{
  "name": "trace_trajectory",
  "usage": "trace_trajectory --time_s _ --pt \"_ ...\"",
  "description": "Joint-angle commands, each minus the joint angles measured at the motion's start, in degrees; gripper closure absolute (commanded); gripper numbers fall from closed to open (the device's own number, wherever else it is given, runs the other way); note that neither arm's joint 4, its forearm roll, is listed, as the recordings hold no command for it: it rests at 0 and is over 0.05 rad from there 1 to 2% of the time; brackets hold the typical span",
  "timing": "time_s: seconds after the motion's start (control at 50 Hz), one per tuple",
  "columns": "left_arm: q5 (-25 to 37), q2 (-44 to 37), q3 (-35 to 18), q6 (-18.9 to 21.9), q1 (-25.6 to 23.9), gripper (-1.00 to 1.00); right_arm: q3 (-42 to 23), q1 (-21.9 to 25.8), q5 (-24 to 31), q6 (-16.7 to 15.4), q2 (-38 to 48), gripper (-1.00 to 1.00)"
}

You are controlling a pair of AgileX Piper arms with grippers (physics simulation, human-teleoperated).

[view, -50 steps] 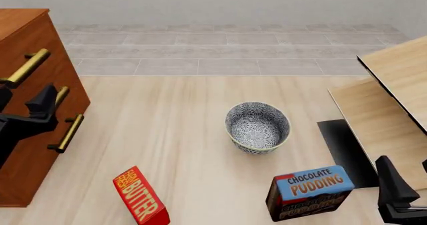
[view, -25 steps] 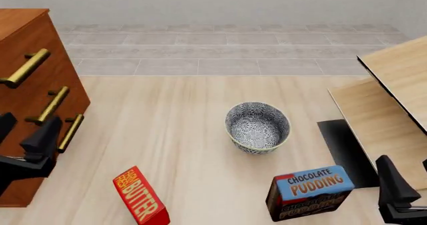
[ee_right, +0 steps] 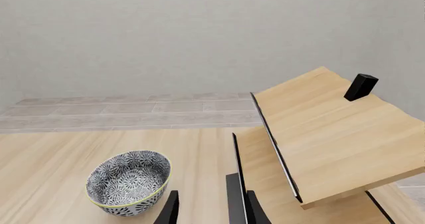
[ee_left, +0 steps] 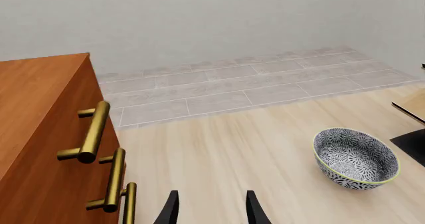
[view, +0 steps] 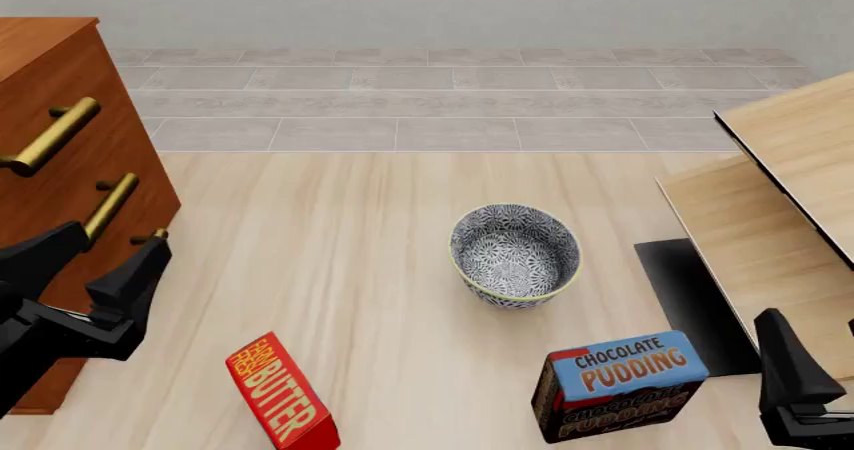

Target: Close the top drawer of the cabinet and put the bowl on top of it.

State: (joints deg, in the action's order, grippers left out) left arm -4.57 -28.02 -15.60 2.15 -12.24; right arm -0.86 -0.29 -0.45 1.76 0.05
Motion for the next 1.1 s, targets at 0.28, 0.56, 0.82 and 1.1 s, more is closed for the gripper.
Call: trace_trajectory --time_s 0.28,0.56,0.82,1.1 --pt "8.0 -14.3 -15.9 3.7 -6.6 -1.00 0.2 -0.4 -0.3 0.6 0.0 -1.00" --pt "17.6 -21.0 -28.2 0.9 -9.5 -1.00 0.4 -0.1 -0.3 0.0 0.0 -1.00" --pt "22.9 -32.5 -36.8 -3.5 -11.1 -1.00 0.2 0.3 0.1 -0.5 0.0 -1.00" --pt "27.5 -41.4 -45.6 -7.8 -14.2 -1.00 0.0 0.3 0.5 -0.6 0.1 -1.00"
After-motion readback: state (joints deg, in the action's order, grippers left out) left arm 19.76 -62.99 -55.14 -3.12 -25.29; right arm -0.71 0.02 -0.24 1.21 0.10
